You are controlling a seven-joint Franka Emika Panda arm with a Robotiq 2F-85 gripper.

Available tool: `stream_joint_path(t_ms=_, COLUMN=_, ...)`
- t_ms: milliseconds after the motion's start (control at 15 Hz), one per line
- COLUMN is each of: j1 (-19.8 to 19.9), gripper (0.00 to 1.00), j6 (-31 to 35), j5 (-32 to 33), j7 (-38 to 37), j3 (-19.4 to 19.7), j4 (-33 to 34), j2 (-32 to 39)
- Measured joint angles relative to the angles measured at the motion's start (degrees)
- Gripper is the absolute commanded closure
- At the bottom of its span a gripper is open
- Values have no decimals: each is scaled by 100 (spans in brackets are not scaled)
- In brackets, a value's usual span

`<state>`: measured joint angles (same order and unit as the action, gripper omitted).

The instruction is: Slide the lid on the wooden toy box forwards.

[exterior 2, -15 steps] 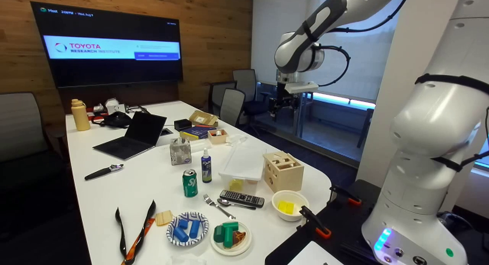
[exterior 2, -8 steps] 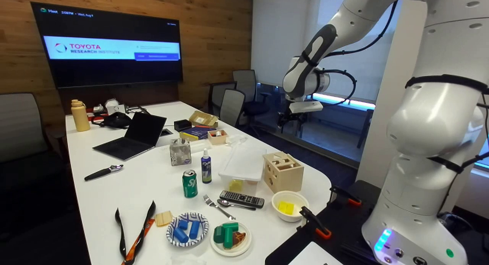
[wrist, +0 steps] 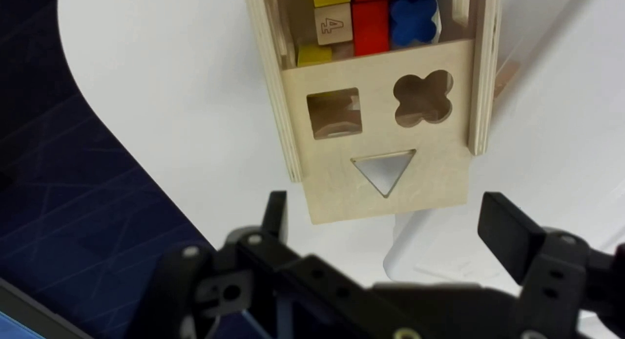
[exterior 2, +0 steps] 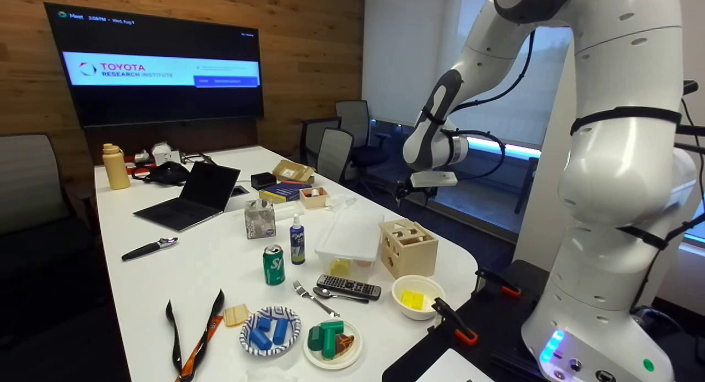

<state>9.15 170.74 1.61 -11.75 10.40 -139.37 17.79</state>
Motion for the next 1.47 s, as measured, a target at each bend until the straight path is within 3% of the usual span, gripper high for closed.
stream_joint_path(t_ms=333, j1=-86, gripper=0, j6=401, j5=-489, j7=0, j3=-33, j4=469, j2=823)
stream_joint_path(t_ms=800, j1=-93, gripper=0, j6=402, j5=-743, j7=0, j3=14, j4=1527, j2=1693)
stream_joint_path(t_ms=1467, j1=-529, gripper=0, j6=340, j5=-744, j7=-206, j3=615, j4=2542, j2=2903)
